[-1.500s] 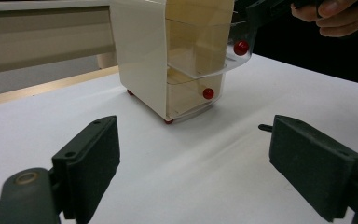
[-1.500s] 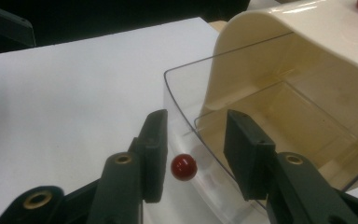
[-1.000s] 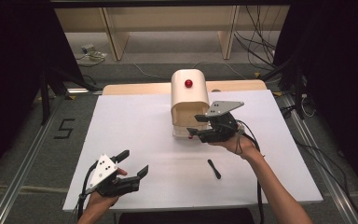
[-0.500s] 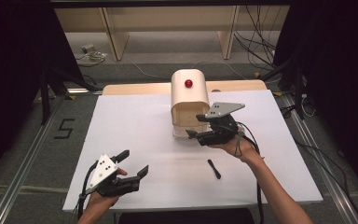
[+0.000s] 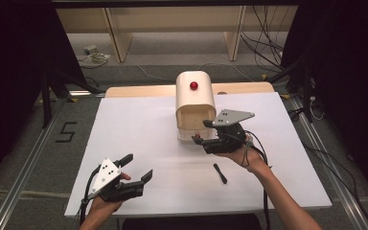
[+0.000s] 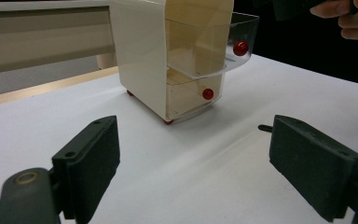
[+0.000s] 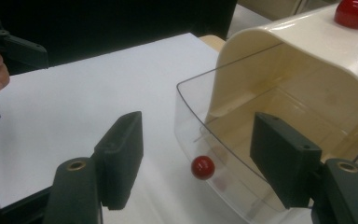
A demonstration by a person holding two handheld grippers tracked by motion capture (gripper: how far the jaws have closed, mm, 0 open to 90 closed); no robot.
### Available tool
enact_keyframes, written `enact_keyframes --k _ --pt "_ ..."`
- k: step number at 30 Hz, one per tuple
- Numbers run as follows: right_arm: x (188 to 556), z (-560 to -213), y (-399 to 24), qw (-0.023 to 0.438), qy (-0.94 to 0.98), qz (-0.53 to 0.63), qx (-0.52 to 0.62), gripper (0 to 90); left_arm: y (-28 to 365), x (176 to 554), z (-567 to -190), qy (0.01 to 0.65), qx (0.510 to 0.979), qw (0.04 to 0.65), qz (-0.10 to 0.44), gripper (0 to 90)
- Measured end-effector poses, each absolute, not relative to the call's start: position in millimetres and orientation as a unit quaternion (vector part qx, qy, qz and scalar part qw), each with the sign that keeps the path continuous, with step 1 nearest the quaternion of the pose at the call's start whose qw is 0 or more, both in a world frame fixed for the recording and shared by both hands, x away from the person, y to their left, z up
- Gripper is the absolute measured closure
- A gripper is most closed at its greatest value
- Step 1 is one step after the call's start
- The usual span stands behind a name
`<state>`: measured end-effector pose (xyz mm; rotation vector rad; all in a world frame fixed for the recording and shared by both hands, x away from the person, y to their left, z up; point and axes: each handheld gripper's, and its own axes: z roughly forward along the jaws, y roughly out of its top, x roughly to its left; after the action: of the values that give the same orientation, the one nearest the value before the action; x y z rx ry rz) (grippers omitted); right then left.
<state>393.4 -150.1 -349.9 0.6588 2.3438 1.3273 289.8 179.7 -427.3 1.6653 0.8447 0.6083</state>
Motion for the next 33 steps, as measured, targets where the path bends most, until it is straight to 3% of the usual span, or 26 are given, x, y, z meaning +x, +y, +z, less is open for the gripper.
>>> enact_keyframes --k 33 --pt "380.2 -357.7 -154.6 0.201 0.822 0.472 0.246 34.5 179.4 289.8 -427.2 0.358 0.705 0.557 0.256 15.9"
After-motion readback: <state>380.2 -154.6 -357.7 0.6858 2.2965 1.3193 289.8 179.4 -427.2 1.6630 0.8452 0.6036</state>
